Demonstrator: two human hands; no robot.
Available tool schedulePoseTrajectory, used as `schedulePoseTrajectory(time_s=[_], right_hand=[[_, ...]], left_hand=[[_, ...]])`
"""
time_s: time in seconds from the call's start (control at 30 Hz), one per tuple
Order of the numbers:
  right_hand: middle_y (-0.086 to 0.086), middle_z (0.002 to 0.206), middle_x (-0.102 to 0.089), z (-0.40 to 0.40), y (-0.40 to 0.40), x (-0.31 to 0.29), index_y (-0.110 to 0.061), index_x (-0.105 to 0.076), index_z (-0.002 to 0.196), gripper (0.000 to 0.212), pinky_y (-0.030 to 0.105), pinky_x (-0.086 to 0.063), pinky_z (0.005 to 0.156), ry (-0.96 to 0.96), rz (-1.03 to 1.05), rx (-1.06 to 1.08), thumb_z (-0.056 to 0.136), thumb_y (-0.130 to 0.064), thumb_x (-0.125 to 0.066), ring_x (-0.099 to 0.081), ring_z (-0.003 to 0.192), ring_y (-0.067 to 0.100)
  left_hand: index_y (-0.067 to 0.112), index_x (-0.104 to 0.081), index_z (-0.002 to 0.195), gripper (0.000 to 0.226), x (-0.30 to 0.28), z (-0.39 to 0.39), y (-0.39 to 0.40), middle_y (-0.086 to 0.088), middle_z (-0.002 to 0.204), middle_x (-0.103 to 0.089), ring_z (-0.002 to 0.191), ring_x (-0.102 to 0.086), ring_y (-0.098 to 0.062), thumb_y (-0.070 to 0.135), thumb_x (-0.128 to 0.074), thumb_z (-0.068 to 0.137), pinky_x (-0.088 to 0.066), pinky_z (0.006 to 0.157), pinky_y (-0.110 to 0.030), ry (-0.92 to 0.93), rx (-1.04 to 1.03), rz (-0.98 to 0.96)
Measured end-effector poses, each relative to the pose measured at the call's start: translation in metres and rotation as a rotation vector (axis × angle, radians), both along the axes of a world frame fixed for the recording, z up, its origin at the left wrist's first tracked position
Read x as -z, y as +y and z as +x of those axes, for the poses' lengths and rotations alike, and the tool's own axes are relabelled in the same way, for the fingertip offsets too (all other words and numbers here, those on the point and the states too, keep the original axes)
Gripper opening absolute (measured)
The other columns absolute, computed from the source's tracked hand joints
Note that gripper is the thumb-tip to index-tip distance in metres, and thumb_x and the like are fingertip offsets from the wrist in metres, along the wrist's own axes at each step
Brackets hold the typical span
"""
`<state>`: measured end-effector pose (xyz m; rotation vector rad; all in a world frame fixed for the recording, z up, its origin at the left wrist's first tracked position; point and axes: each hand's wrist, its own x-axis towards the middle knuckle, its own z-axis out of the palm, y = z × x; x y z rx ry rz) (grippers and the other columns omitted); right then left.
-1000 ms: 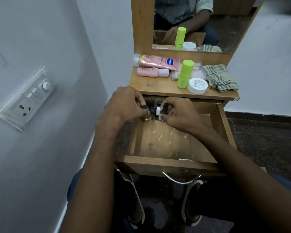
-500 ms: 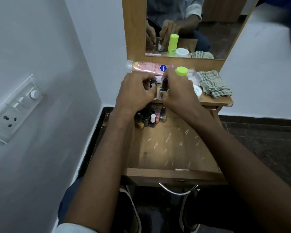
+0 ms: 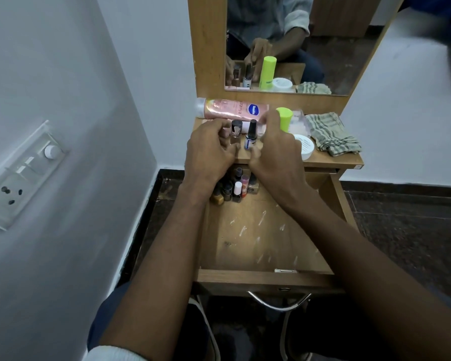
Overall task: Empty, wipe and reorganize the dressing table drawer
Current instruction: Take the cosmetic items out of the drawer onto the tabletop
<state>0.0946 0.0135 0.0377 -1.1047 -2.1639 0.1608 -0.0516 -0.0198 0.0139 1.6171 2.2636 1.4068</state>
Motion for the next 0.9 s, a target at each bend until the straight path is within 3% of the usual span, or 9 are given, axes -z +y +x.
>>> schedulePoseTrajectory(time_s=[0.1, 0.23, 0.3, 0.47, 0.6, 0.77, 0.9], right_hand=[[0.011, 0.093, -0.070, 0.004, -0.005, 0.012, -0.009, -0.062, 0.107, 0.019, 0.038, -0.051, 0.065, -0.115, 0.090, -0.026, 0.089, -0.010, -0.067, -0.066, 0.079, 0.032], [0.012, 0.083, -0.065, 0.001, -0.005, 0.022, -0.005, -0.070, 0.094, 0.010, 0.032, -0.037, 0.059, -0.215, 0.151, -0.042, 0.087, -0.006, -0.064, -0.059, 0.075, 0.030], [0.014, 0.081, -0.063, -0.001, -0.004, 0.022, -0.003, -0.071, 0.088, 0.005, 0.032, -0.034, 0.060, -0.217, 0.168, -0.025, 0.084, -0.004, -0.068, -0.058, 0.076, 0.030], [0.016, 0.090, -0.064, -0.005, -0.003, 0.023, -0.003, -0.072, 0.094, 0.013, 0.037, -0.047, 0.065, -0.251, 0.131, -0.011, 0.084, -0.008, -0.067, -0.058, 0.089, 0.033], [0.015, 0.099, -0.064, -0.007, -0.004, 0.020, -0.005, -0.070, 0.102, 0.019, 0.041, -0.053, 0.074, -0.292, 0.091, -0.006, 0.085, -0.012, -0.066, -0.057, 0.099, 0.032], [0.014, 0.112, -0.062, -0.009, -0.004, 0.017, -0.006, -0.067, 0.111, 0.028, 0.038, -0.052, 0.084, -0.329, 0.033, -0.007, 0.085, -0.016, -0.070, -0.054, 0.110, 0.030], [0.014, 0.111, -0.063, -0.008, -0.002, 0.019, -0.004, -0.066, 0.111, 0.030, 0.037, -0.049, 0.084, -0.349, 0.056, -0.020, 0.084, -0.015, -0.072, -0.054, 0.109, 0.030]], left_hand=[[0.025, -0.071, 0.111, 0.036, -0.001, 0.005, 0.000, 0.014, 0.084, -0.071, 0.079, -0.068, -0.006, 0.026, -0.090, 0.080, -0.059, 0.083, -0.031, -0.044, -0.052, -0.013], [0.024, -0.058, 0.118, 0.050, 0.000, 0.011, 0.000, 0.010, 0.091, -0.076, 0.082, -0.074, -0.016, 0.031, -0.090, 0.080, -0.060, 0.082, -0.039, -0.078, -0.123, 0.010], [0.025, -0.058, 0.114, 0.046, 0.001, 0.011, 0.001, 0.010, 0.090, -0.076, 0.080, -0.074, -0.016, 0.030, -0.089, 0.080, -0.060, 0.081, -0.040, -0.075, -0.135, 0.018], [0.030, -0.073, 0.086, 0.013, 0.004, 0.011, 0.001, 0.017, 0.084, -0.074, 0.079, -0.070, -0.004, 0.022, -0.083, 0.086, -0.060, 0.077, -0.031, -0.028, -0.119, 0.018], [0.030, -0.080, 0.089, 0.009, 0.005, 0.011, 0.002, 0.016, 0.089, -0.077, 0.081, -0.071, -0.002, 0.021, -0.082, 0.087, -0.055, 0.074, -0.021, -0.018, -0.111, 0.009], [0.031, -0.083, 0.096, 0.009, 0.005, 0.011, 0.001, 0.015, 0.094, -0.079, 0.084, -0.071, -0.004, 0.025, -0.081, 0.089, -0.057, 0.075, -0.027, -0.010, -0.097, 0.001], [0.032, -0.084, 0.099, 0.011, 0.004, 0.013, 0.000, 0.015, 0.098, -0.080, 0.087, -0.072, -0.006, 0.026, -0.080, 0.091, -0.061, 0.079, -0.032, -0.007, -0.086, 0.001]])
